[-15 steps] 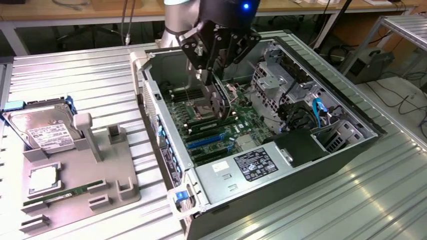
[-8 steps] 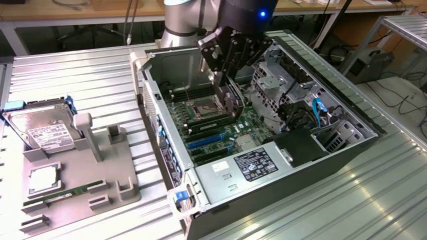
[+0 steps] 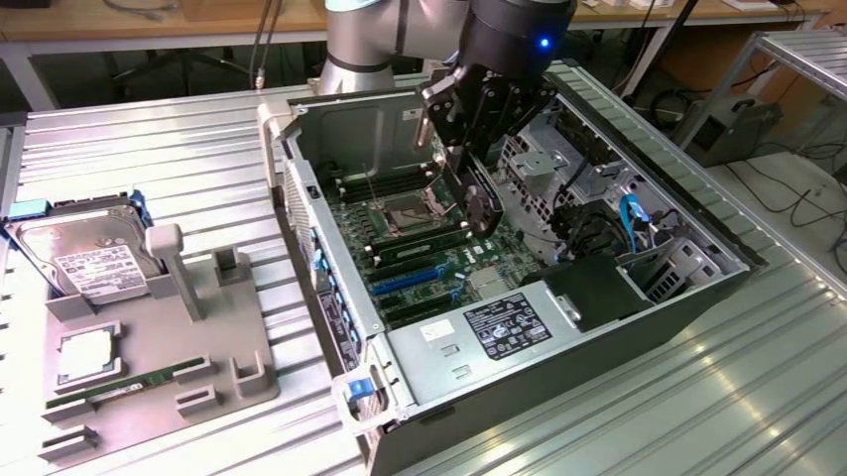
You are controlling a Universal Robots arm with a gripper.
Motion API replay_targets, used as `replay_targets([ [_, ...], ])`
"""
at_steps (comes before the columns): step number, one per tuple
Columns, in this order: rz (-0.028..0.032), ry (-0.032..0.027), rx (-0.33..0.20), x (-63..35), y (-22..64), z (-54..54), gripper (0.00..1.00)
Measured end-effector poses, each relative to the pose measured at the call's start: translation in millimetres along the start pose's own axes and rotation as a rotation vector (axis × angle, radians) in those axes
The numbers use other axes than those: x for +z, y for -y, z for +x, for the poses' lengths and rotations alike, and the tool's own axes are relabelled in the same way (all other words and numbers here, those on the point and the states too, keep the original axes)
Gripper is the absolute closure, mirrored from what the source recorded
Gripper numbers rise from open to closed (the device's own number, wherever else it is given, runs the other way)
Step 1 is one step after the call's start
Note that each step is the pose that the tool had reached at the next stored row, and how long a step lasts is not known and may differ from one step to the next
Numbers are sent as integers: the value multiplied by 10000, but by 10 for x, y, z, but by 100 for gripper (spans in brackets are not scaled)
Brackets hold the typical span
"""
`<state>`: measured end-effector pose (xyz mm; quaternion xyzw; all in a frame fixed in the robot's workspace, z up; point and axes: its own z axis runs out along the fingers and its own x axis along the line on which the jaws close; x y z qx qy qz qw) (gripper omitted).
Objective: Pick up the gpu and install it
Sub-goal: 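Pick up the gpu and move the gpu toward the slot, then insert the gpu into the slot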
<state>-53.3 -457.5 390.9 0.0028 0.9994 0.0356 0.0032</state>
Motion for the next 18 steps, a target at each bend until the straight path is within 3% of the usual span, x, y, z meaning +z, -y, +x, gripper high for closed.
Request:
replay_targets([
  [15,0,0,0,0,0,0,74],
  [18,-2,-19,-529,0,0,0,74],
])
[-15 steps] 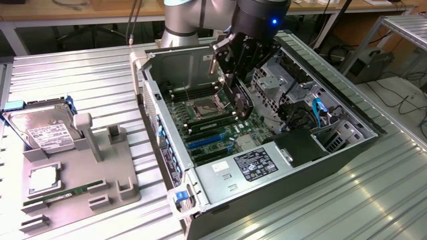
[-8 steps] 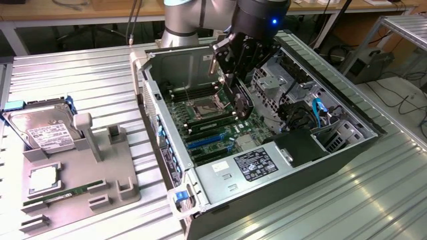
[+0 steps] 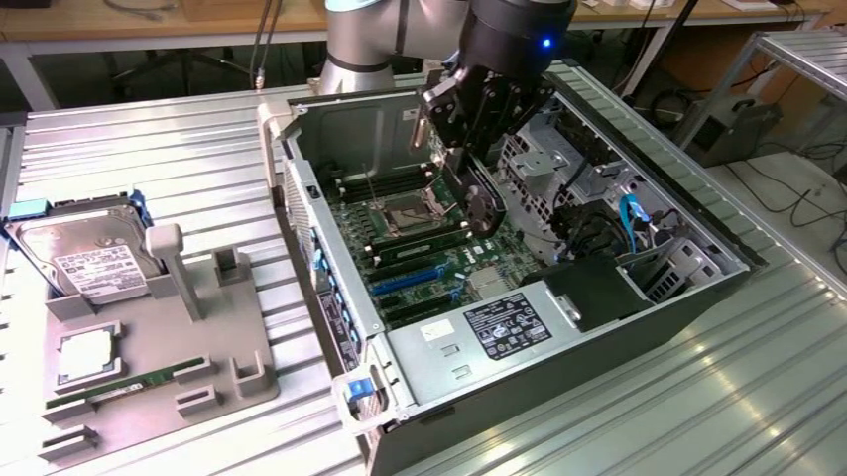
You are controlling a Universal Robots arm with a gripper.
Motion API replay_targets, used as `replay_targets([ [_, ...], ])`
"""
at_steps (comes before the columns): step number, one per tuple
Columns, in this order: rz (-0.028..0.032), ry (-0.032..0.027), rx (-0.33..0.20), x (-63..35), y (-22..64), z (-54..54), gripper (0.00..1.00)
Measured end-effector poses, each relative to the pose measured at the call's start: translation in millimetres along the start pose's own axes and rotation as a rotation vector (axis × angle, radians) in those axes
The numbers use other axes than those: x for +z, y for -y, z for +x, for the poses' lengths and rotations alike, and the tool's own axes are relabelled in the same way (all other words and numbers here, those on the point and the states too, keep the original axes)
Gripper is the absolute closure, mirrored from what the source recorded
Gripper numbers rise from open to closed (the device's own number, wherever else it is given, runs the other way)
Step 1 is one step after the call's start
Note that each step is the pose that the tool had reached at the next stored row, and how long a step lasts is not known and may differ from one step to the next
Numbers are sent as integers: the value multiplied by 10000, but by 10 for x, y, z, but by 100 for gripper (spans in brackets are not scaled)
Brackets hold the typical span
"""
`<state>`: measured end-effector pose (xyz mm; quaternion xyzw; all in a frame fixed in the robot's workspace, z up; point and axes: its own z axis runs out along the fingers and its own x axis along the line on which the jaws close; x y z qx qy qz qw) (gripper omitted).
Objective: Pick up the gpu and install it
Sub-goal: 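Insert the gpu into the slot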
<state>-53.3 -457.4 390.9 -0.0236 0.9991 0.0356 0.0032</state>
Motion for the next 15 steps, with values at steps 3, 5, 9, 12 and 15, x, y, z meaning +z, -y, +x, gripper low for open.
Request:
replay_targets([
  [3,-4,-26,-552,1,0,0,74],
  [5,-7,-44,-911,3,0,0,74],
  [9,-15,-101,-2010,14,1,0,74],
  [12,-20,-138,-2619,26,2,0,74],
  [15,-29,-199,-3493,47,3,0,74],
])
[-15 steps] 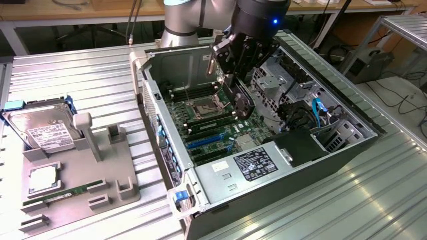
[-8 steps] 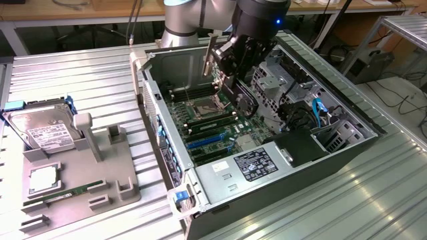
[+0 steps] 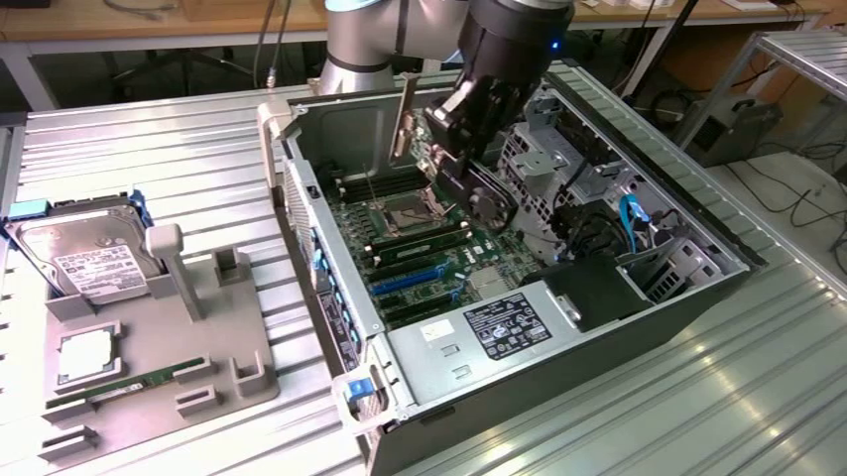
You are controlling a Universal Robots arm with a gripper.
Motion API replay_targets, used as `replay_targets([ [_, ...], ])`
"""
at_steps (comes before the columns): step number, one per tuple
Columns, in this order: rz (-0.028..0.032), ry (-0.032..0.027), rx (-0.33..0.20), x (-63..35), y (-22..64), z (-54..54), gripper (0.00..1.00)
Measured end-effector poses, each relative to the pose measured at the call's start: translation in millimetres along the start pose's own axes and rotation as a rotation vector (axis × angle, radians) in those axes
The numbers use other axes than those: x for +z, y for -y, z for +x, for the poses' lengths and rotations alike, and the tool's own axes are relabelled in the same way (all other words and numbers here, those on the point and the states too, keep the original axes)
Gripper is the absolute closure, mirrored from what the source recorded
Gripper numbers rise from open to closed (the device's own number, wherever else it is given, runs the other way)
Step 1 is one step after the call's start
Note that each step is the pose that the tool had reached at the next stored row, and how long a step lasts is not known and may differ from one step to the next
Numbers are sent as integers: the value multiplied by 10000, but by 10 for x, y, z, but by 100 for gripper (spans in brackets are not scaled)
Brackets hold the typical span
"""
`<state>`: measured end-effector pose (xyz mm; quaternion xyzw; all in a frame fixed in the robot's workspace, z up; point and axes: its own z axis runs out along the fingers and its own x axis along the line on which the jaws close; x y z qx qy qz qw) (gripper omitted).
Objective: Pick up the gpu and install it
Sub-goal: 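Insert the gpu into the slot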
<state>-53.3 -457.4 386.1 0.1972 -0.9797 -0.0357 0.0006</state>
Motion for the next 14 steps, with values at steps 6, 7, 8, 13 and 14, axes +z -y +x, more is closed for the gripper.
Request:
replay_targets([
  [6,-12,-78,-1251,9,1,0,74],
  [7,-15,-96,-1497,13,1,0,74],
  [8,-20,-120,-1844,24,2,1,74],
  [13,-29,-199,-2920,79,5,1,74],
  [14,-31,-212,-3111,89,6,1,74],
])
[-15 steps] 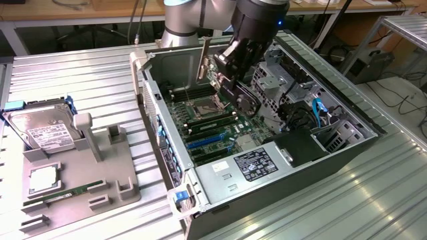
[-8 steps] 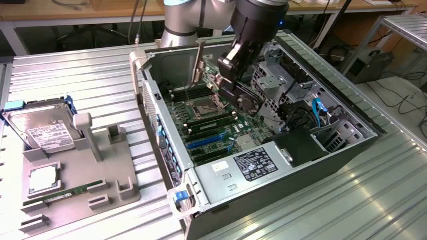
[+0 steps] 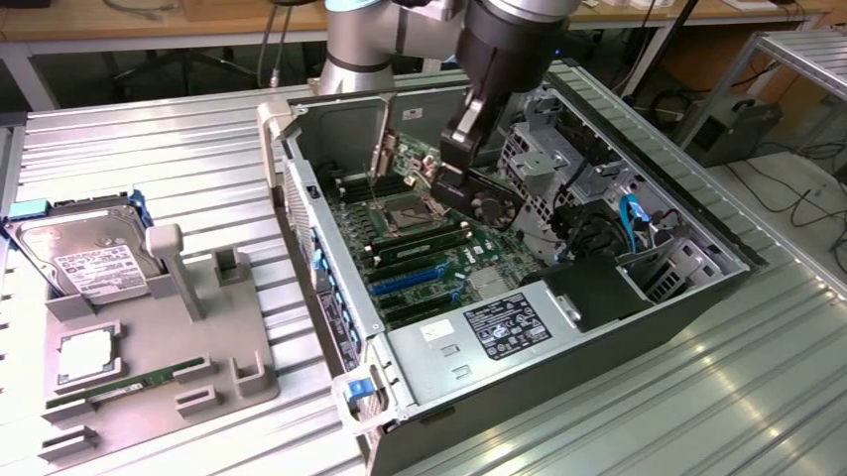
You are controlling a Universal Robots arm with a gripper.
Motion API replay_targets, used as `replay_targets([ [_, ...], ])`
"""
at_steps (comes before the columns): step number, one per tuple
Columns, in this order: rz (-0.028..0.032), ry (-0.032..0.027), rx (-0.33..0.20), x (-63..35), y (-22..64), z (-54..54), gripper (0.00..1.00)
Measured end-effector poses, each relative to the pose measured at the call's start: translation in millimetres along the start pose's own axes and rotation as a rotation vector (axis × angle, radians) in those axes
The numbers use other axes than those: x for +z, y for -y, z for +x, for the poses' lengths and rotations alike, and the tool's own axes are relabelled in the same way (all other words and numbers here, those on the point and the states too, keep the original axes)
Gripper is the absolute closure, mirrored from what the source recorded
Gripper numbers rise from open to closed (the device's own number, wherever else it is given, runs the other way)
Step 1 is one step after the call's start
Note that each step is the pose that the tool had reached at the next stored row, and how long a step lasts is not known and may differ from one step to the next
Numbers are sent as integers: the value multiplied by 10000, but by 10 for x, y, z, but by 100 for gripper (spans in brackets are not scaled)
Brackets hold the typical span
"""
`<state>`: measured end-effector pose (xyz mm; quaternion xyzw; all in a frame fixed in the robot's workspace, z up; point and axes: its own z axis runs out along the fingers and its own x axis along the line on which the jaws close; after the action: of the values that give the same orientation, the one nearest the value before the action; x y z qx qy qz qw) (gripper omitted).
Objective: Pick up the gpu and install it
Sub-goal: 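Insert the gpu into the slot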
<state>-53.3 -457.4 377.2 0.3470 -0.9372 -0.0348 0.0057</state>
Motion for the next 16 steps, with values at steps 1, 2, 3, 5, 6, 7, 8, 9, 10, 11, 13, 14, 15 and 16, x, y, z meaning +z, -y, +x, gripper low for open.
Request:
replay_targets([
  [1,-3,-16,-218,10,1,0,74],
  [2,-5,-33,-451,20,1,0,74],
  [3,-6,-46,-657,28,2,0,74],
  [5,-8,-72,-1088,45,3,1,74],
  [6,-9,-85,-1289,53,4,1,74],
  [7,-10,-95,-1447,59,4,1,74],
  [8,-10,-107,-1636,66,5,1,74],
  [9,-11,-119,-1828,73,5,1,74],
  [10,-12,-130,-1995,80,6,1,74],
  [11,-14,-142,-2186,87,6,1,74],
  [13,-16,-165,-2545,101,7,1,74],
  [14,-19,-180,-2759,109,8,1,74],
  [15,-21,-191,-2925,115,8,1,74],
  [16,-25,-211,-3224,126,9,2,74],
])
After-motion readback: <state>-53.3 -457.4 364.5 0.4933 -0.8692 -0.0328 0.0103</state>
